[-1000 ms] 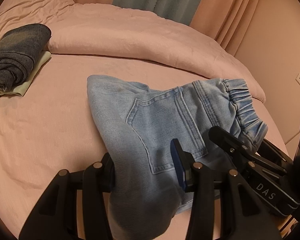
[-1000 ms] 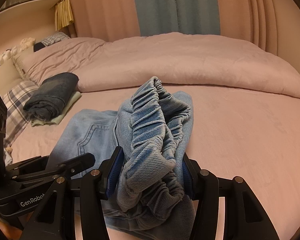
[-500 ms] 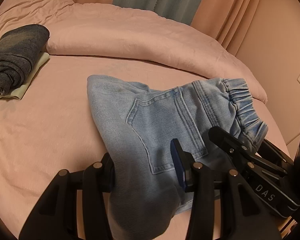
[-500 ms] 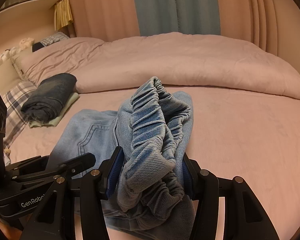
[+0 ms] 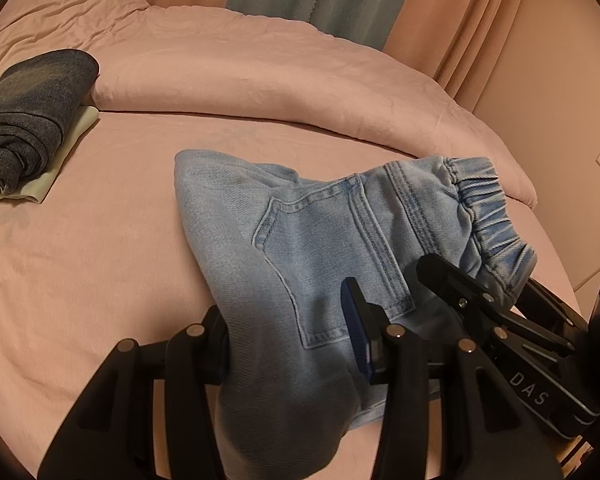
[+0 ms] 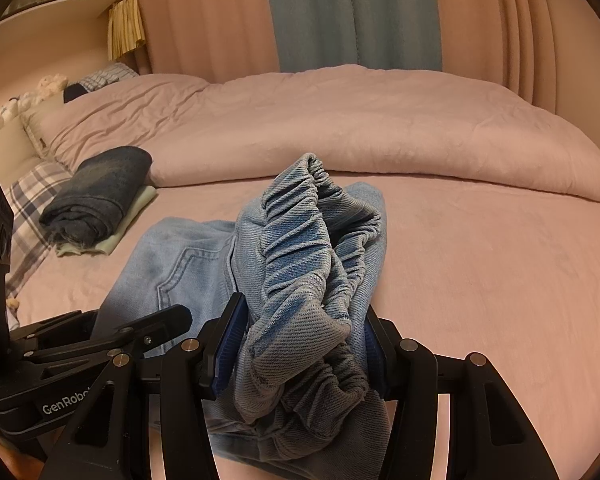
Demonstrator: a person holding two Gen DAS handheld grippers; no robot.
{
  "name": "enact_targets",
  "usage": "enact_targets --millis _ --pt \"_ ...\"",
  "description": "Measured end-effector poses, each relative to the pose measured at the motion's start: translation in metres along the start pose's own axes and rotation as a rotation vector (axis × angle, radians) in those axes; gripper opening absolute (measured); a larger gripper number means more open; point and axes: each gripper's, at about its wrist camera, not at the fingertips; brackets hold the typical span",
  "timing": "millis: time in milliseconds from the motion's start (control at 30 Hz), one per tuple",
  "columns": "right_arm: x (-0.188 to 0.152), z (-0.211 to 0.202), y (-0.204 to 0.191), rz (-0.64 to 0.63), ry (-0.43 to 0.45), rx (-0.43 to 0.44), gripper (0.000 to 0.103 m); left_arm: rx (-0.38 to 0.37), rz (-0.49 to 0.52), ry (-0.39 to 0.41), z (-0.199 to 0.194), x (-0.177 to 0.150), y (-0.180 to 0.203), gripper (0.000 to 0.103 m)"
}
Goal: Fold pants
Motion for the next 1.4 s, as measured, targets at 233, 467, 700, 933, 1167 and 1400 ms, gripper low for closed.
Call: enact_targets --millis 233,467,700,933,1167,1400 --pt "0.002 0.004 0.0 -0.005 -0.003 -0.004 0.055 0.001 -0.003 -0.004 0.001 0.001 -0.001 0.045" --pt "0.002 0.009 -0.002 -0.001 -0.01 -0.003 0.055 0.003 -0.006 -0.008 0.003 0.003 -0.002 0.045" --pt "0.003 0.012 -0.001 -0.003 -0.017 -0.005 0.055 0.005 -0.007 -0.018 0.006 0.003 -0.003 0.045" --pt "0.003 0.017 -0.002 -0.004 -0.027 -0.007 0.055 0.008 -0.009 -0.027 0.009 0.004 -0.003 0.045" --pt "0.005 0.023 -0.002 -0.003 -0.043 -0.011 0.055 0.01 -0.005 -0.037 0.012 0.005 -0.004 0.045" --pt "0.004 0.029 -0.001 -0.001 -0.061 -0.013 0.055 0.018 0.003 -0.044 0.016 0.005 -0.006 0.046"
Point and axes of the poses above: each gripper's, at about its wrist camera, not at the fingertips, and z roughly the way its jaws point, y to its right, x to its top, and after that the axes turned 7 degrees about -x, right-handed
